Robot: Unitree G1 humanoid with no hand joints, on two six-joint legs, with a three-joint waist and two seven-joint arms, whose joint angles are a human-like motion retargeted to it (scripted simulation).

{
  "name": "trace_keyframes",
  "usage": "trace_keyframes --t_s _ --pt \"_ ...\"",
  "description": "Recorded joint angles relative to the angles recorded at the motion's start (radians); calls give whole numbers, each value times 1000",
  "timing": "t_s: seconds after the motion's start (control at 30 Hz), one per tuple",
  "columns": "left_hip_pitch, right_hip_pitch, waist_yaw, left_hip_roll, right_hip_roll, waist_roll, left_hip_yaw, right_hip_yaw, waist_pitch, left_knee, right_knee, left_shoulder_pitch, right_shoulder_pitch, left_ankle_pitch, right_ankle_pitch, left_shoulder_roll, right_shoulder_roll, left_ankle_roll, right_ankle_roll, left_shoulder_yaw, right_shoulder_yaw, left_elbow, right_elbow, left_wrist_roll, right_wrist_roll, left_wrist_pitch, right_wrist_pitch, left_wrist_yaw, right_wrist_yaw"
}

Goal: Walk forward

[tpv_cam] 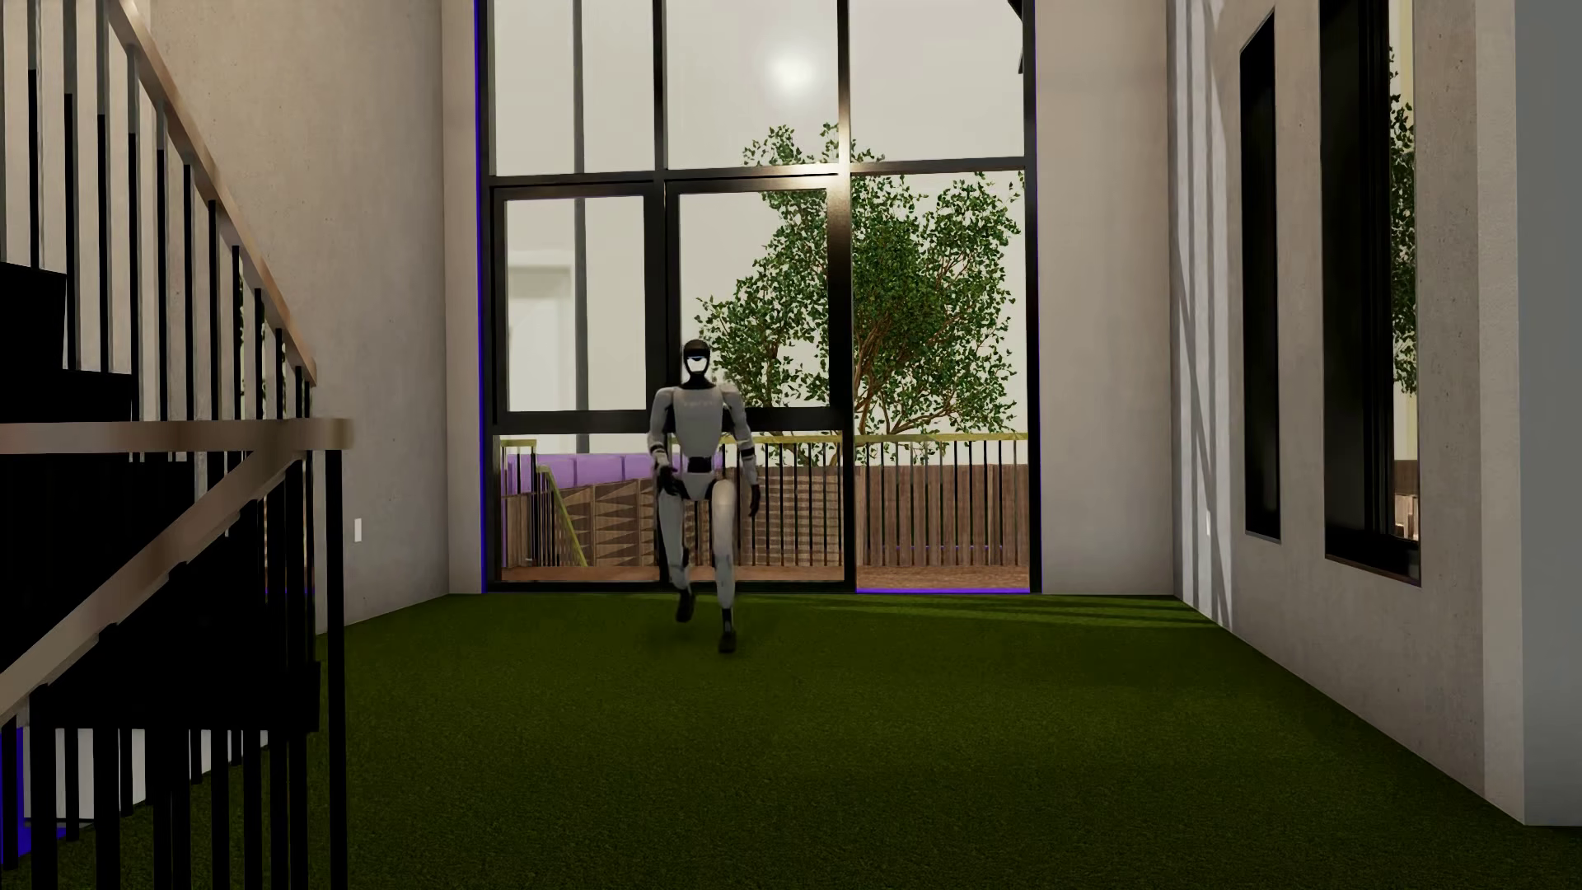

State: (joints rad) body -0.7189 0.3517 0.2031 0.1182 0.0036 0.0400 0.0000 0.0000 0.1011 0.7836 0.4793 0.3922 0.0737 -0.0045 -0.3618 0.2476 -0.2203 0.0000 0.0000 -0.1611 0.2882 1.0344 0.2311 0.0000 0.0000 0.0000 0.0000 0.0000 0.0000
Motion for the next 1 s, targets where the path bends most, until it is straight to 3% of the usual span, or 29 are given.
trace_keyframes --t_s 0.07,0.1,0.17,0.23,0.37,0.4,0.47,0.5,0.53,0.57,0.63,0.67,0.7,0.73,0.8,0.93,1.0 --pt "91 -150 -40 -57 6 -6 0 0 17 33 326 -49 11 -65 483 9 -36 0 0 -41 72 -20 76 0 0 0 0 0 0" --pt "155 -274 -57 -76 9 -15 0 0 21 33 560 -72 8 -108 576 17 -55 0 0 -60 126 -54 132 0 0 0 0 0 0" --pt "314 -501 -89 -92 13 -25 0 0 31 4 924 -104 27 -174 434 32 -76 0 0 -67 206 -171 236 0 0 0 0 0 0" --pt "480 -705 -145 -104 20 -11 0 0 21 -72 970 -117 90 -222 396 32 -87 0 0 -51 215 -328 328 0 0 0 0 0 0" --pt "817 -858 -255 -115 33 24 0 0 12 -211 348 -156 269 -341 576 15 -98 0 0 -3 104 -594 485 0 0 0 0 0 0" --pt "902 -848 -275 -123 28 15 0 0 11 -236 172 -166 309 -371 522 16 -91 0 0 8 64 -644 520 0 0 0 0 0 0" --pt "1057 -817 -310 -129 13 -4 0 0 3 -265 -17 -176 376 -419 187 18 -72 0 0 33 -3 -719 577 0 0 0 0 0 0" --pt "1107 -822 -334 -120 10 -6 0 0 -9 -259 -5 -176 403 -418 89 16 -63 0 0 44 -33 -738 598 0 0 0 0 0 0" --pt "1143 -838 -364 -101 8 -2 0 0 -23 -238 6 -168 427 -383 79 12 -56 0 0 46 -54 -739 617 0 0 0 0 0 0" --pt "1161 -857 -395 -70 8 9 0 0 -42 -194 25 -152 449 -296 139 6 -48 0 0 40 -75 -723 635 0 0 0 0 0 0" --pt "1088 -921 -390 1 29 37 0 0 -65 63 100 -118 465 36 593 -1 -33 0 0 -4 -75 -651 684 0 0 0 0 0 0" --pt "1002 -907 -367 23 46 56 0 0 -45 264 186 -110 443 170 677 -2 -36 0 0 -41 -34 -583 714 0 0 0 0 0 0" --pt "890 -861 -340 44 68 81 0 0 -27 455 236 -112 408 187 645 -4 -53 0 0 -87 30 -513 713 0 0 0 0 0 0" --pt "777 -803 -296 44 85 96 0 0 -20 611 259 -109 377 95 597 -6 -70 0 0 -120 86 -452 681 0 0 0 0 0 0" --pt "575 -652 -230 30 100 100 0 0 -11 672 248 -53 322 -46 507 -6 -80 0 0 -141 93 -361 580 0 0 0 0 0 0" --pt "349 -348 -144 39 112 92 0 0 -7 156 148 53 192 -35 344 -20 -68 0 0 -56 -16 -142 359 0 0 0 0 0 0" --pt "309 -239 -126 34 114 91 0 0 -13 -138 127 73 128 -95 271 -11 -67 0 0 -3 -44 -62 241 0 0 0 0 0 0"
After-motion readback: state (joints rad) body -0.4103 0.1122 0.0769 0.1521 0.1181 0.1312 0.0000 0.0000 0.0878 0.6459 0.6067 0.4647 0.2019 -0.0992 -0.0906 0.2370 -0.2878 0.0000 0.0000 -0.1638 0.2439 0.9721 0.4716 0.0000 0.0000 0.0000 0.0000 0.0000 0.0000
